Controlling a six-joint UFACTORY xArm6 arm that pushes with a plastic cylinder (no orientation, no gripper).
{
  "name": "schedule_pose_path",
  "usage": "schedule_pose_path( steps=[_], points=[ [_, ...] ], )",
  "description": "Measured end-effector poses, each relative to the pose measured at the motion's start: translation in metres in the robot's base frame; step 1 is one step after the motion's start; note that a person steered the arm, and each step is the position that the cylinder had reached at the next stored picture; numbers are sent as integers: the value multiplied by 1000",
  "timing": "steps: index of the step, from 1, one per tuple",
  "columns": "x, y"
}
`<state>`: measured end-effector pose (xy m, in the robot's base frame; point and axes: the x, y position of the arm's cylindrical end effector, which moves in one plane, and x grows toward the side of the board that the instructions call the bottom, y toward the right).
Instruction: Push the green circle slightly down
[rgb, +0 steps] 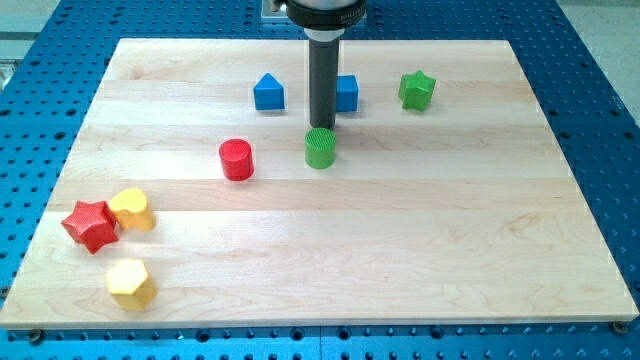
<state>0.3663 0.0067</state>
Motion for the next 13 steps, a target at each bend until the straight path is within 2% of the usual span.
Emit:
schedule_pose_path(
  steps=[2,3,4,6,8,9,11,13],
  points=[
    [3,-25],
    [17,-54],
    [48,-54],
    [52,8],
    [-5,28],
    [-10,78],
    [32,82],
    [44,76]
  ],
)
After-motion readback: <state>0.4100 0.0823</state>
